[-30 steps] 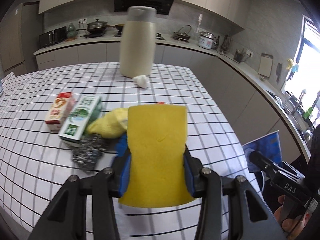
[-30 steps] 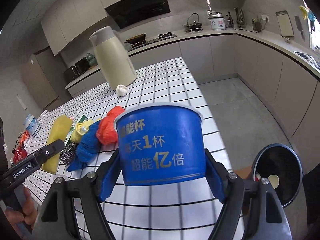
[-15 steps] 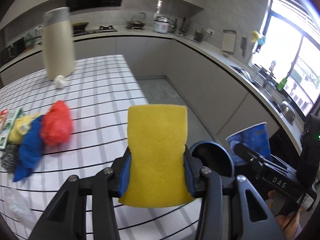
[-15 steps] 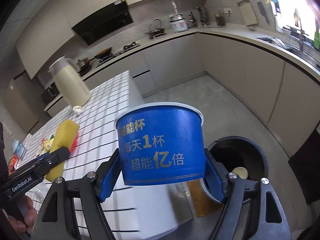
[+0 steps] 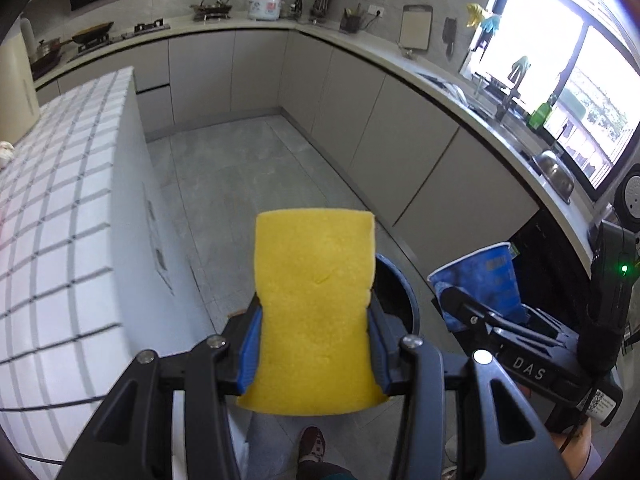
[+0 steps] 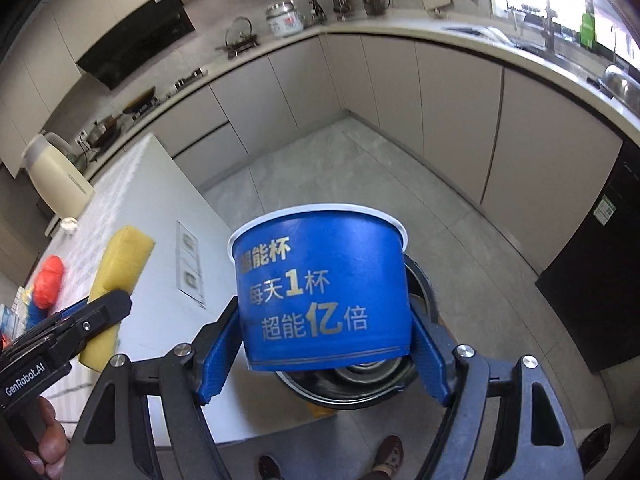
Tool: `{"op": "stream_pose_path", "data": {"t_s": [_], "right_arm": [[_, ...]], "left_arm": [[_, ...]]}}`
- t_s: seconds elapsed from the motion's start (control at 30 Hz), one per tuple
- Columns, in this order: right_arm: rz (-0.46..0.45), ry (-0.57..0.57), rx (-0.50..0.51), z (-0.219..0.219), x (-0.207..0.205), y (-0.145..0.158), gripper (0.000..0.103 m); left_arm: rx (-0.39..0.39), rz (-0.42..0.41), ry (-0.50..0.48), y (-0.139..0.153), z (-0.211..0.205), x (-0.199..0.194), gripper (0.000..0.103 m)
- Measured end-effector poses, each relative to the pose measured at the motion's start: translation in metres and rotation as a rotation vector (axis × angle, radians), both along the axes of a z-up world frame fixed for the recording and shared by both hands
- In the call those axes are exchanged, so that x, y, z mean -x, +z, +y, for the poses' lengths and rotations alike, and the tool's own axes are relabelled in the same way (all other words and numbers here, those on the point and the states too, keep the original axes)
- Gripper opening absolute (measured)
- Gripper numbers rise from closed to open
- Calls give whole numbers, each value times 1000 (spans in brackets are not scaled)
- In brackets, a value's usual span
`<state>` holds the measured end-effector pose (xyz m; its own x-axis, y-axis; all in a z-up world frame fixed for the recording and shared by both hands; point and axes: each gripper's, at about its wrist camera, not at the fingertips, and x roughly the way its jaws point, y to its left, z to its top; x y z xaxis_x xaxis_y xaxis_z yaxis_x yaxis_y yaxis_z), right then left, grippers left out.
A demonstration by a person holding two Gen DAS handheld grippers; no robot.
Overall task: Collect trash
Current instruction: 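Carry the bowl and sponge over the black bin and release both, then move both tools back over the island toward the cartons and cloths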
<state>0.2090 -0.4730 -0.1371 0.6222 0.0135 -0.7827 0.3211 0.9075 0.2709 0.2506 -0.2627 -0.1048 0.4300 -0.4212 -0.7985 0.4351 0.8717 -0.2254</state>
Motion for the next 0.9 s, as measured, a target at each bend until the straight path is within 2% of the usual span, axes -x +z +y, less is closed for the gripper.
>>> {"op": "stream_pose_path", "data": {"t_s": [0.2,0.37,0.43,0.53,0.6,0.67,0.9], "right_arm": [[63,47,-19,-33,-23,-43,78],[111,117,-21,-43,-43,-86,79],[134,137,-17,-43,-51,-102,79],[147,138,-36,-46,-55,-118,87],[142,122,-34,-49,-54,-118,89],[135,103,-30,-52,-53,-113,89],[71,34,11,-54,-35,-63,89]], "left_arm": [[-32,73,53,-53,-29,-10,46],[-48,135,81,-95,-45,-19,48],[-53,164,83,-111,-50,-22,55],[-94,215,51,-128,-66,-26,63],[-135,222,33,-129,-74,-29,66],[-141,220,28,-123,-77,-29,66],[-113,125,57,-59,-59,-12,66]]}}
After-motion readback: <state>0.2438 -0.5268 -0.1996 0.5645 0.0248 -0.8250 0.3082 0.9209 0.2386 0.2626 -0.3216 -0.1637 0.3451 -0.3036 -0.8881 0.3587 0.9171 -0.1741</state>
